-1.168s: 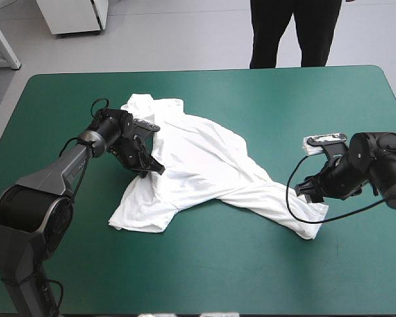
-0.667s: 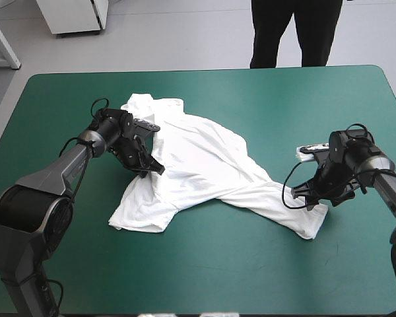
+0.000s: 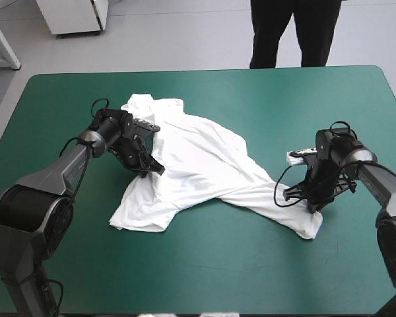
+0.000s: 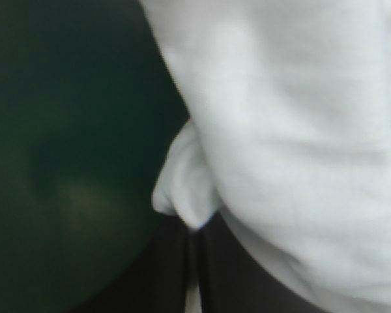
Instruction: Fold the cloth
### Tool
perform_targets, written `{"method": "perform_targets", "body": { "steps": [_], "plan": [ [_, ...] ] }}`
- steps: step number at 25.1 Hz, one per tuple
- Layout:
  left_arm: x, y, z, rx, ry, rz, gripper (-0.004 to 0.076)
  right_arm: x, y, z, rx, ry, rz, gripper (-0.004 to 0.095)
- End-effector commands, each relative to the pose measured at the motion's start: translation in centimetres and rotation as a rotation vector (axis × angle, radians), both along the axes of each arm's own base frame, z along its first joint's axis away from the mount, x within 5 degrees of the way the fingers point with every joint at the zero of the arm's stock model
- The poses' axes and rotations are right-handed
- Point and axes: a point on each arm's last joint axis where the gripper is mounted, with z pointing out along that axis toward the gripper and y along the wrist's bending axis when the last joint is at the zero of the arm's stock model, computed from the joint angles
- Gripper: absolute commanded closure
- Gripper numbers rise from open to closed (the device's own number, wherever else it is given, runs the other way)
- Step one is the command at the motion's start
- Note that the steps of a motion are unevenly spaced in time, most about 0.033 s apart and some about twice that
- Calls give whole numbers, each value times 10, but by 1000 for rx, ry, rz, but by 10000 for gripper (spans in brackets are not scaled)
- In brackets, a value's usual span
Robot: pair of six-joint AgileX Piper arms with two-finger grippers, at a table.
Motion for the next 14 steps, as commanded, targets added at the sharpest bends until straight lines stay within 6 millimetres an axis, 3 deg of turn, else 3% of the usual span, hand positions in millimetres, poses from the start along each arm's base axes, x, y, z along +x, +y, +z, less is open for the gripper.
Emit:
{"method": "perform_targets", "body": {
  "steps": [1,6,10,14],
  "plan": [
    [-7,-8,2,-64,38,8,734,-2,16,-5,98,-1,-17,925],
    [-29,-3,61,-100,-52,-4,734,-3,15,42,112,-146,-4,925],
    [-70,7,140,-178,-231,15,734,-14,5,130,76,-406,18,925],
    [-102,16,189,-216,-350,4,734,-34,-4,183,44,-557,19,925]
  ]
}}
